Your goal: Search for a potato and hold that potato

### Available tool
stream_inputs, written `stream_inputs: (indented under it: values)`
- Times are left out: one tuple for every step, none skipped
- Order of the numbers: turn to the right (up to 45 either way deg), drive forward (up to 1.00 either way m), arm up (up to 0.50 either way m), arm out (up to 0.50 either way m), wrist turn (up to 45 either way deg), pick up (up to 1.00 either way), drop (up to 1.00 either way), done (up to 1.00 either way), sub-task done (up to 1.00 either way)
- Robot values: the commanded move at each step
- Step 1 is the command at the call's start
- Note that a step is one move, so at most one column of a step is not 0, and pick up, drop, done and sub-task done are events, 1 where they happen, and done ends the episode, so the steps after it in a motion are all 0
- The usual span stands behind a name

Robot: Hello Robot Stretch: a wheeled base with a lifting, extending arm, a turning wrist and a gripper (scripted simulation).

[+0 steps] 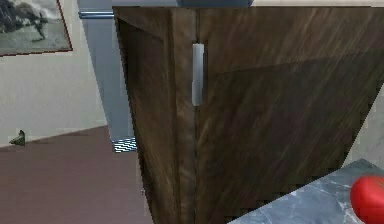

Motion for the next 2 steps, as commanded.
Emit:
stream_inputs:
  values:
    - [0.0,0.00,0.00,0.00,45.0,0.00,0.00,0.00,0.00]
    - [0.0,0.00,0.00,0.00,45.0,0.00,0.00,0.00,0.00]
